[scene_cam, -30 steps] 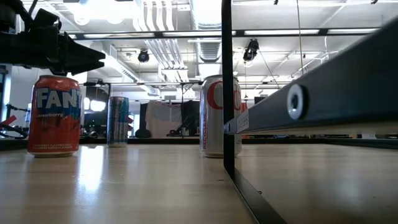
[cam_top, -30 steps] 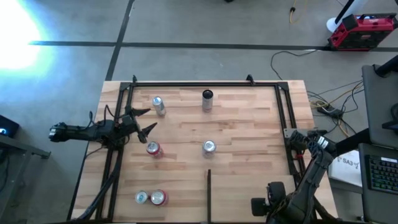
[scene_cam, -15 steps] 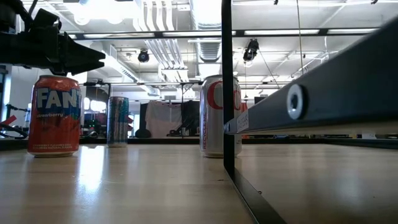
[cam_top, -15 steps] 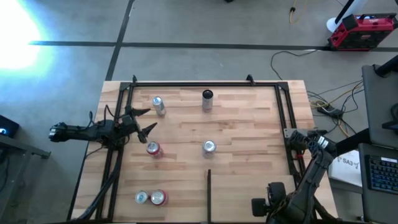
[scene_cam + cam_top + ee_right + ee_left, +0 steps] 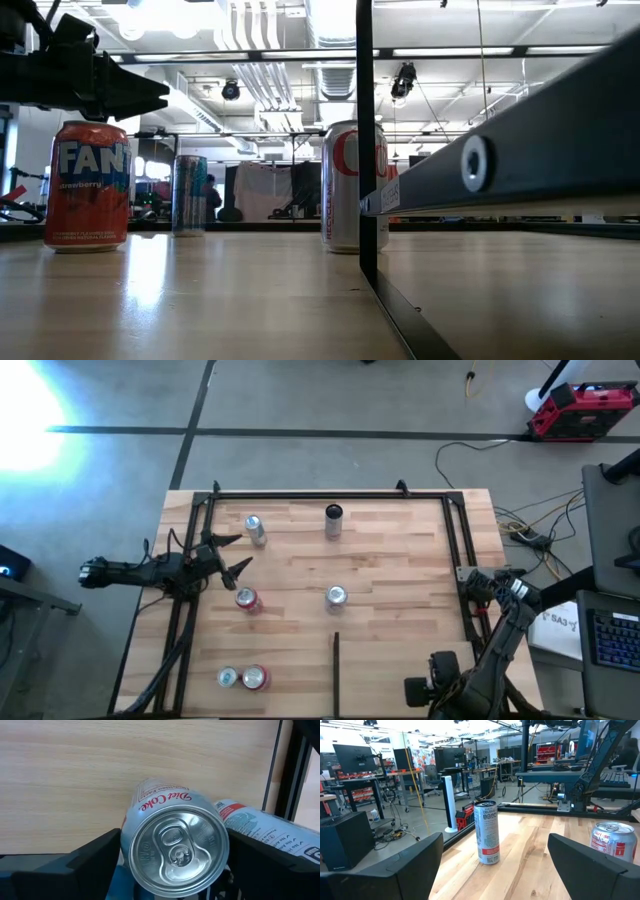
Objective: Place canned beverage on shelf
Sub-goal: Put the top white/red soda can on the the shelf
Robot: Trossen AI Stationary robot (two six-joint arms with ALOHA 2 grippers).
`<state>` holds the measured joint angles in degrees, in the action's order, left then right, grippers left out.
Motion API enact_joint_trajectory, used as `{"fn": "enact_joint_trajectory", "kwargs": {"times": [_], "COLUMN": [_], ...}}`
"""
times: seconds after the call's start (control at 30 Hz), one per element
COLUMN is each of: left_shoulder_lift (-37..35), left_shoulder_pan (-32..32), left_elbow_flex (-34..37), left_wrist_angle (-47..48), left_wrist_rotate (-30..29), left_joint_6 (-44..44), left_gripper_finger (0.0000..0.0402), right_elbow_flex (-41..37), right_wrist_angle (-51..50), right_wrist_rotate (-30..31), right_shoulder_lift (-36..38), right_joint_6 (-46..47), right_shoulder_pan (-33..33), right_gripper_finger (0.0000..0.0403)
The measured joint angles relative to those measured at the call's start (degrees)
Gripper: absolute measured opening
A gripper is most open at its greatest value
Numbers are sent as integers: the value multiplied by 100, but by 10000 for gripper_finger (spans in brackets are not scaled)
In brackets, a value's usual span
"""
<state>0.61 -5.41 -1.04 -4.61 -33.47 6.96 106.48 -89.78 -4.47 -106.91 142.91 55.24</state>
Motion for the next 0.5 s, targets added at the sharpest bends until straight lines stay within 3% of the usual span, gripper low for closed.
{"fn": "enact_joint_trajectory", "kwargs": {"times": [0.27, 0.5], "left_shoulder_lift": [-1, 1], "left_shoulder_pan": [2, 2], "left_elbow_flex": [0, 0], "left_wrist_angle": [-1, -1], "left_wrist_rotate": [-1, -1], "left_joint_6": [0, 0], "left_gripper_finger": [343, 343], "right_elbow_flex": [0, 0], "right_wrist_angle": [48, 98], "right_wrist_rotate": [-2, -152], "right_shoulder_lift": [2, 2], "right_joint_6": [57, 688], "right_shoulder_pan": [0, -2], "right_gripper_finger": [277, 276]}}
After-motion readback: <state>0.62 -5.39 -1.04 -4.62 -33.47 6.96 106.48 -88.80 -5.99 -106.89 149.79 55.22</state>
